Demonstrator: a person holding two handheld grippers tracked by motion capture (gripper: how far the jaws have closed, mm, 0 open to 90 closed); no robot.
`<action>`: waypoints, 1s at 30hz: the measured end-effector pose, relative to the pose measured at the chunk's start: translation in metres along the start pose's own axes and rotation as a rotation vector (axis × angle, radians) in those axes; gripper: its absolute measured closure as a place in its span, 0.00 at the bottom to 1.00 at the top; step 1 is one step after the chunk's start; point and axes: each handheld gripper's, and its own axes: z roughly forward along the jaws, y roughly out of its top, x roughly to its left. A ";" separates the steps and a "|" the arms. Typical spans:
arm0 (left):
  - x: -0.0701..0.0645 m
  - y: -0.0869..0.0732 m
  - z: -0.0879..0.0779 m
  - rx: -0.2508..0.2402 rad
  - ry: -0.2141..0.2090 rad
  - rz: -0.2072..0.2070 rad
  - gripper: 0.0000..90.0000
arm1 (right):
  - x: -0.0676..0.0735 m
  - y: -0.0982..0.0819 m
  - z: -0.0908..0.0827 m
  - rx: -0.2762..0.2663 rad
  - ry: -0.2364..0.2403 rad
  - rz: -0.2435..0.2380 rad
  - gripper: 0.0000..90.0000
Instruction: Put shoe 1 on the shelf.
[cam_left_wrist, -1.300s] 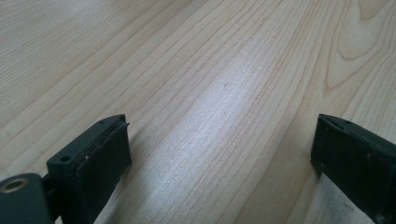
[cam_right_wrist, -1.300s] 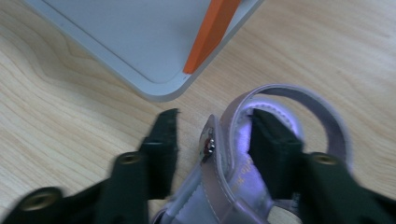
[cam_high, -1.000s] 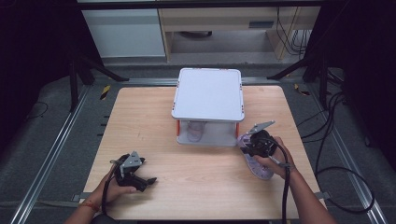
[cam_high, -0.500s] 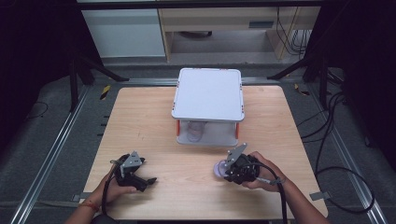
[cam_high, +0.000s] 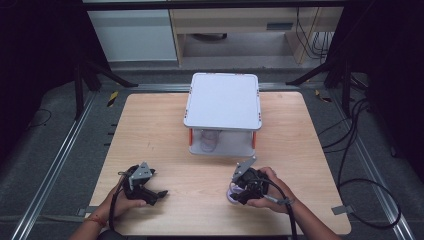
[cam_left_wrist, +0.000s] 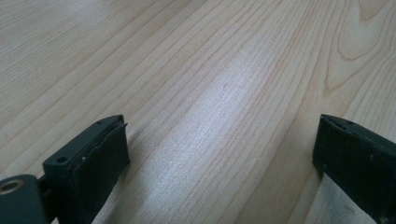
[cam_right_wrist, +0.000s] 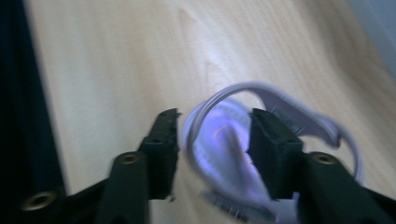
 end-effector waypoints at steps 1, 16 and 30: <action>0.000 0.000 0.000 0.000 0.000 0.000 0.03 | 0.000 0.000 0.000 0.000 0.000 0.000 0.58; -0.001 0.000 0.000 -0.002 0.000 -0.005 0.02 | 0.022 -0.018 -0.008 0.081 0.048 -0.011 0.84; -0.001 0.000 0.000 -0.002 0.002 -0.007 0.02 | 0.023 -0.014 -0.006 0.130 0.059 0.032 0.76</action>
